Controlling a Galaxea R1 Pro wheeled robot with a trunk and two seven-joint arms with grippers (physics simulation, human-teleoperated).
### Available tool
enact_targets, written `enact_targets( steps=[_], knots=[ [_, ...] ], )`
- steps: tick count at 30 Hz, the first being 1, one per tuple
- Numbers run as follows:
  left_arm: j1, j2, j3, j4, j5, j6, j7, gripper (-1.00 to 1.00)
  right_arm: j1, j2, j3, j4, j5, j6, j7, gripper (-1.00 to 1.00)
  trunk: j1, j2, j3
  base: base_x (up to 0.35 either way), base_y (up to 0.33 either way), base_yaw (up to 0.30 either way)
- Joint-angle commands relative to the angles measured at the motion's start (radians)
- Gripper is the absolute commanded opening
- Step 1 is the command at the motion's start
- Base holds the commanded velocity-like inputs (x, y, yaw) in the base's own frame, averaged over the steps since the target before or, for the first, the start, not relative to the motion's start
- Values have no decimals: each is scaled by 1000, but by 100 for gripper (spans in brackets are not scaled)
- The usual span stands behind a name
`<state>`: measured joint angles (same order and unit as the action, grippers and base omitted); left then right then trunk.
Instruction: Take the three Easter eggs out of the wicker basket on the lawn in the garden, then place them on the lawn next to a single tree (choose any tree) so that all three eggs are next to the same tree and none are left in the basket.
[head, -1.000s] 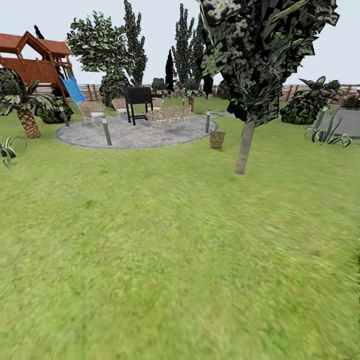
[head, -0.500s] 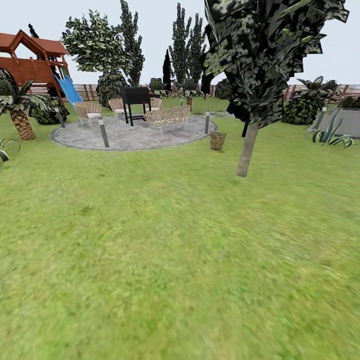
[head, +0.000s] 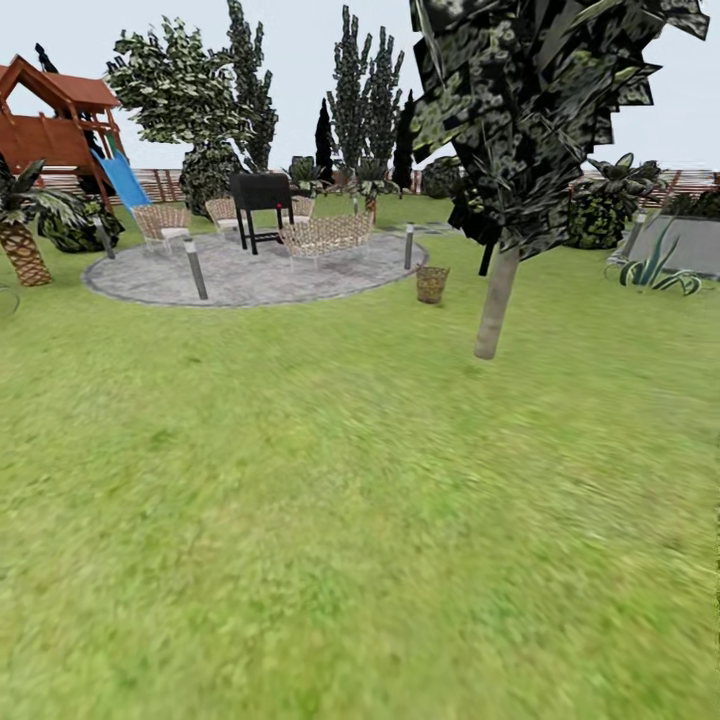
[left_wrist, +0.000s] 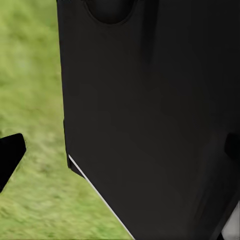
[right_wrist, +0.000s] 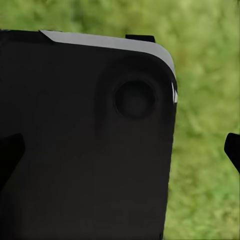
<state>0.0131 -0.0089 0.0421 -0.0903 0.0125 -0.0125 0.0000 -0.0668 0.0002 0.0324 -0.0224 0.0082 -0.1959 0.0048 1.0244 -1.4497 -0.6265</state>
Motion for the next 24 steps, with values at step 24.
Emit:
enact_targets(
  steps=[24],
  knots=[
    [1, 0, 4, -2, 1, -1, 0, 100, -1, 0, 3, 2, 0, -3, 1, 100, 1, 0, 4, 314, 159, -137]
  ],
)
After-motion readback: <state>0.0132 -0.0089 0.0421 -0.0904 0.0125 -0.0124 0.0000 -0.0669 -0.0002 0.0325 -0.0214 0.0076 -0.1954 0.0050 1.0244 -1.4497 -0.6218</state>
